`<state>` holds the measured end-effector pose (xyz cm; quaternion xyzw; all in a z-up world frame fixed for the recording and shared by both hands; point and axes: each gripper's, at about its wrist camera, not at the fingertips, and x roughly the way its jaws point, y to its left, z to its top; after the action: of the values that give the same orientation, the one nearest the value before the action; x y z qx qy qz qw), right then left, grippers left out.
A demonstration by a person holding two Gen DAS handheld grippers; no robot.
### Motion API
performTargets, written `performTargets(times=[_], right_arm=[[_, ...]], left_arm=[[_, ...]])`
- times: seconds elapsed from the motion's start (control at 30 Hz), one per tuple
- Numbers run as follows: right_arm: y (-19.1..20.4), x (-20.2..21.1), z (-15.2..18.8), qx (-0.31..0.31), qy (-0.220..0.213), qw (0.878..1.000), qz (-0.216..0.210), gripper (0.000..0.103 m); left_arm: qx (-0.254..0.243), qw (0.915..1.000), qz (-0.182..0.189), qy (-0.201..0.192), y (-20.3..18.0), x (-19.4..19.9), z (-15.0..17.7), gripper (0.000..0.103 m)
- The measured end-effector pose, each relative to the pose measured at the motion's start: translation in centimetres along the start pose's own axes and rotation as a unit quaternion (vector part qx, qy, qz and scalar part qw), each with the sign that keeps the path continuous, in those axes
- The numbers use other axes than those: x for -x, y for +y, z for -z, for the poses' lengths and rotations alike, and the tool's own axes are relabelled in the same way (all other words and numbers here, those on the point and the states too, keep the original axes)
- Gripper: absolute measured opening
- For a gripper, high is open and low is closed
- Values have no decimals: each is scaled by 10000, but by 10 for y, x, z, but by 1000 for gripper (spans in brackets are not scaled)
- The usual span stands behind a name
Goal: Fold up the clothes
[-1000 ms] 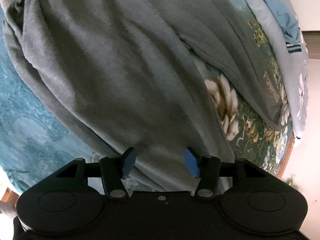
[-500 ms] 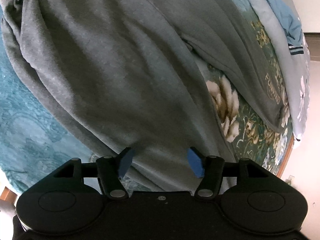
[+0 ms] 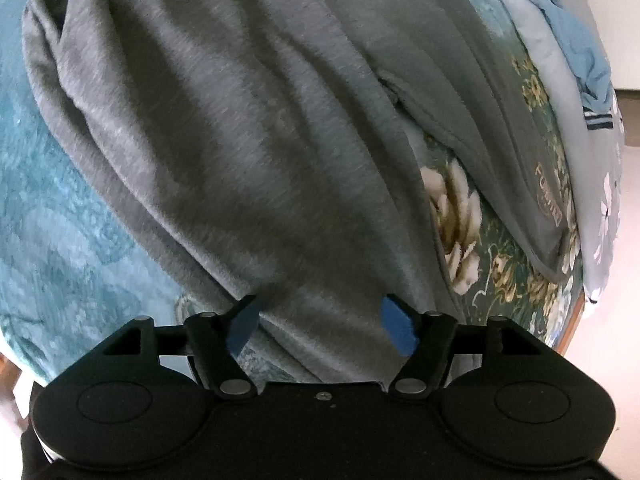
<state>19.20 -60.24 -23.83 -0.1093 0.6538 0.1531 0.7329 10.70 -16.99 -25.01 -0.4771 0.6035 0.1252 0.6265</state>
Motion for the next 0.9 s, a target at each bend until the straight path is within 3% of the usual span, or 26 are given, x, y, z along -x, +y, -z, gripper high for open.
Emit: performTargets(times=[0.13,0.23,0.3,0.4,0.43,0.47,0.53,0.83,0.9], right_arm=[[-28,6,0,-579,-262,9956,685,0],[-51,8,5,-1044,-303,9935,328,0],[-49,16,10,-910,-388,9948,246,1],[-40,32,13,-696,-632,9951,-299,2],[-35,35,13,-538,-635,9957,-396,11],[-30,37,11,-349,-589,9966,-455,26],[-21,37,8,7,-496,9975,-511,35],[4,18,4,1210,-95,9912,-534,35],[6,16,8,1337,-28,9896,-534,29]], left_arm=[[97,9999,23,-33,3,0,7,69],[199,9998,37,-47,7,0,11,69],[221,9997,-2,-65,8,1,14,69],[264,9996,-4,-55,8,1,17,69],[263,9996,-4,-52,7,1,18,69],[256,9997,-4,-50,6,1,19,69],[237,9997,31,-53,3,2,21,70],[297,9995,-11,-110,7,6,37,73],[352,9993,-42,-134,11,7,40,73]])
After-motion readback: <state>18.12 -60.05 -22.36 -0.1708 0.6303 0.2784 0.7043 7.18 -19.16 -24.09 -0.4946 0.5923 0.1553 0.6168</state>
